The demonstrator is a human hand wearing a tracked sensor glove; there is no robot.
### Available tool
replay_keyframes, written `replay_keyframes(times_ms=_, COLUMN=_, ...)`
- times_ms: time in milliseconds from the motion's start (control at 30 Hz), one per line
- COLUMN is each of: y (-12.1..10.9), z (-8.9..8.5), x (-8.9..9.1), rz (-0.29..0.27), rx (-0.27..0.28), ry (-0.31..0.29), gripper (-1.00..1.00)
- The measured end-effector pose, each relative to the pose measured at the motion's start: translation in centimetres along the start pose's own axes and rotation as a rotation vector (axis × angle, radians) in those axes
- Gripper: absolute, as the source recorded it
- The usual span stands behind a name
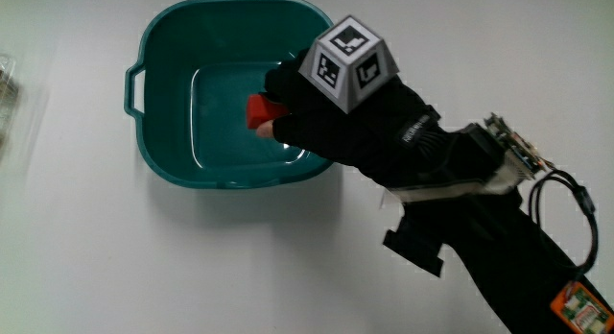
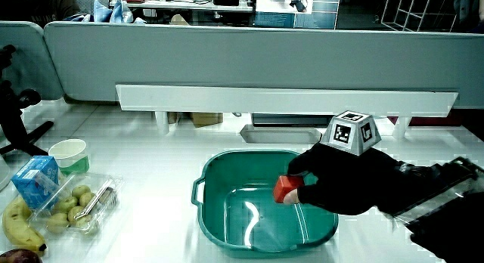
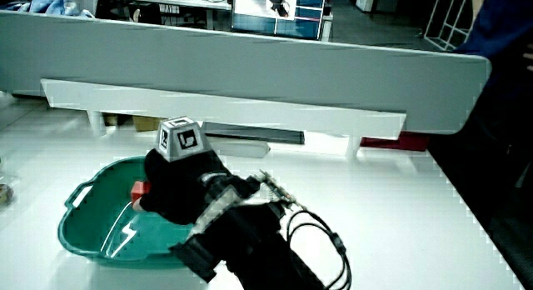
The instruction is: Place red block
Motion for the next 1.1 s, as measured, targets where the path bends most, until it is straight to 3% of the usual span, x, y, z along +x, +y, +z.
replay_keyframes(times_ms=33, y=0.5, z=-0.4, x=0.0, rz=0.007, rx=-0.028, ry=0.025, gripper=0.0)
replay_keyframes(times_ms=133, y=1.8, z=-1.2, x=0.1, rz=-0.033, rx=-0.037, ry=0.01, gripper=0.0)
replay_keyframes(times_ms=233, y=2.7, z=-1.3, x=-0.4, rz=0.002, rx=-0.071, ry=0.034, gripper=0.0)
replay_keyframes(times_ms=367, y=3.8, z=-2.3, x=-0.4, rz=-0.001, rx=-0.108, ry=0.04, gripper=0.0)
replay_keyframes(times_ms=833, y=6.0, z=-5.2, x=-0.2, rz=-0.025, rx=-0.189, ry=0.051, gripper=0.0)
replay_keyframes(times_ms=1100, y=6.9, z=-7.2, x=-0.2, rz=-0.056, rx=-0.261, ry=0.038, gripper=0.0)
